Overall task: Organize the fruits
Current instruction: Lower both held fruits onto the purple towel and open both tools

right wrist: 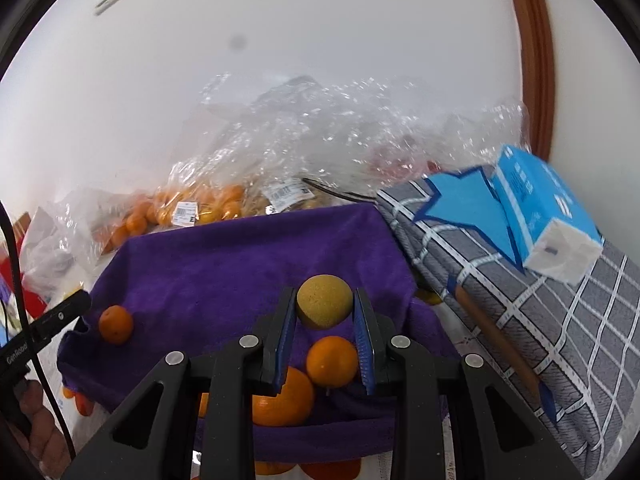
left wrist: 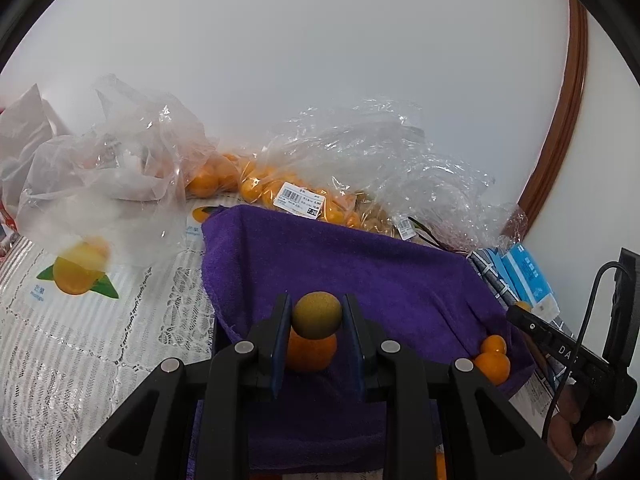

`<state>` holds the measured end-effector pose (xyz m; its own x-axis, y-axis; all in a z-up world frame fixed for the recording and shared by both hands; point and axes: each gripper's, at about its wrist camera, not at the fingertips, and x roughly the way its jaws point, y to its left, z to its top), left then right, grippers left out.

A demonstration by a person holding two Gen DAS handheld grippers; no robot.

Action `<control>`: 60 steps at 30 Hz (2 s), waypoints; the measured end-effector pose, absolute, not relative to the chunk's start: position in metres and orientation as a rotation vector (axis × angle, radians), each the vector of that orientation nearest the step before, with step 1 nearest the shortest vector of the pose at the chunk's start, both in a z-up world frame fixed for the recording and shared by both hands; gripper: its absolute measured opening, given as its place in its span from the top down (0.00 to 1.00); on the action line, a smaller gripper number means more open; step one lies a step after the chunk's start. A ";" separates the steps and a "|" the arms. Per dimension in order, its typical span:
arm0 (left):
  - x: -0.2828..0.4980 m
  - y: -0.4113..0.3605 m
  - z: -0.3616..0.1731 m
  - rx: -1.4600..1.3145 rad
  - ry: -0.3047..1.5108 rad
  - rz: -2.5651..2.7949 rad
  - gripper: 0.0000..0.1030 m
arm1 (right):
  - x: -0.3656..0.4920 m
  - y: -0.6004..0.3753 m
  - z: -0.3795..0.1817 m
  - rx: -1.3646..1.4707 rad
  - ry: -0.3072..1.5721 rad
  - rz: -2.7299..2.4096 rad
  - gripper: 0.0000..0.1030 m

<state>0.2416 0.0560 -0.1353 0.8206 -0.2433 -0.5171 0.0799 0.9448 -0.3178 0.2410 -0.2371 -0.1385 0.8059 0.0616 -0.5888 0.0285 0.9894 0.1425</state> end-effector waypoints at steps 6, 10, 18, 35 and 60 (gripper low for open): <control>0.242 0.060 -0.135 -0.308 0.588 -0.173 0.76 | 0.240 -0.244 -0.136 0.164 0.626 -0.003 0.73; 0.242 0.066 -0.134 -0.327 0.582 -0.147 0.76 | 0.241 -0.245 -0.136 0.182 0.633 -0.005 0.73; 0.246 0.087 -0.140 -0.435 0.595 -0.134 0.76 | 0.242 -0.249 -0.138 0.195 0.647 0.005 0.73; 0.238 0.033 -0.141 -0.276 0.645 -0.333 0.76 | 0.248 -0.235 -0.152 0.165 0.695 0.060 0.73; 0.244 0.023 -0.149 -0.228 0.709 -0.319 0.76 | 0.235 -0.219 -0.151 0.062 0.671 0.047 0.53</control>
<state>0.2444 0.0229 -0.1492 0.7137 -0.3620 -0.5996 0.2092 0.9272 -0.3108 0.2352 -0.2193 -0.1508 0.7823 0.0636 -0.6197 -0.0238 0.9971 0.0722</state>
